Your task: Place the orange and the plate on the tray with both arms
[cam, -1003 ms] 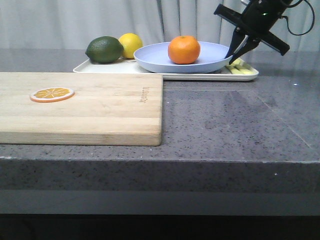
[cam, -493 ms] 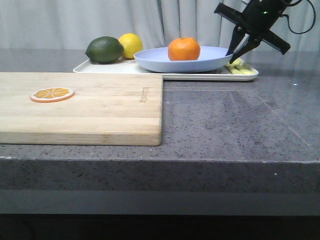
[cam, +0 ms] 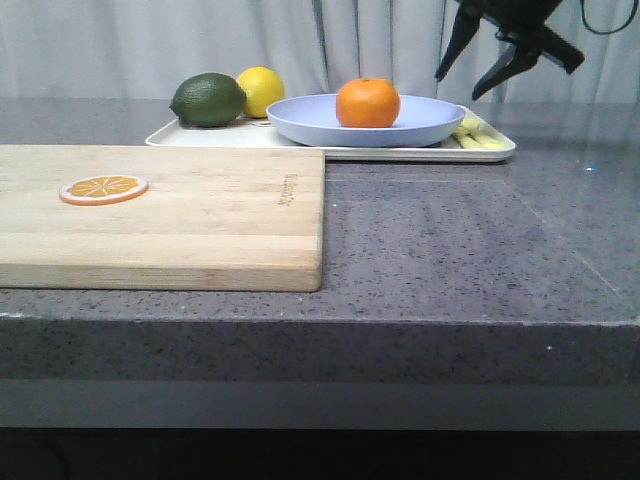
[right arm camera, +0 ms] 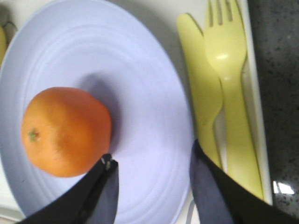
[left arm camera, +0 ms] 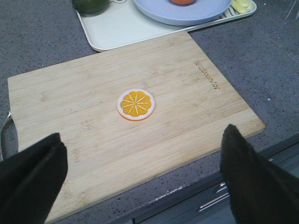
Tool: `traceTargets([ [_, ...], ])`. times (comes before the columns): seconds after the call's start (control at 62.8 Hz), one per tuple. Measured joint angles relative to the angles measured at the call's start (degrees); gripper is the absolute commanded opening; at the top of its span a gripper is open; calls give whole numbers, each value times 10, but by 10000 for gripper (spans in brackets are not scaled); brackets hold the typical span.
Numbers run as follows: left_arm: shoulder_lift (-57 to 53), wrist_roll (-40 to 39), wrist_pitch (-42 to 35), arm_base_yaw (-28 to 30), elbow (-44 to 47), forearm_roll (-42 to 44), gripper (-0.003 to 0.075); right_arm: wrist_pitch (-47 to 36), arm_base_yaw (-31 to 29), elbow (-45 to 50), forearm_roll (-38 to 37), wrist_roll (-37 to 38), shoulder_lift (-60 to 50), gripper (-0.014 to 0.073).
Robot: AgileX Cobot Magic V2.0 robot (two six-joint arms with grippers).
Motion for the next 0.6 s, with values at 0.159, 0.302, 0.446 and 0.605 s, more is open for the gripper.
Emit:
traceTargets([
  [0.159,0,0,0,0,0,0,639,19,0,-1,-8,-60,-63,382],
  [0.302,0,0,0,0,0,0,638,35,0,-3,-23,-118,-137,382],
  [0.446,0,0,0,0,0,0,638,39,0,32,-49,-156,-228,382],
  [0.605,0,0,0,0,0,0,638,34,0,146,-56,-195,-342,382],
])
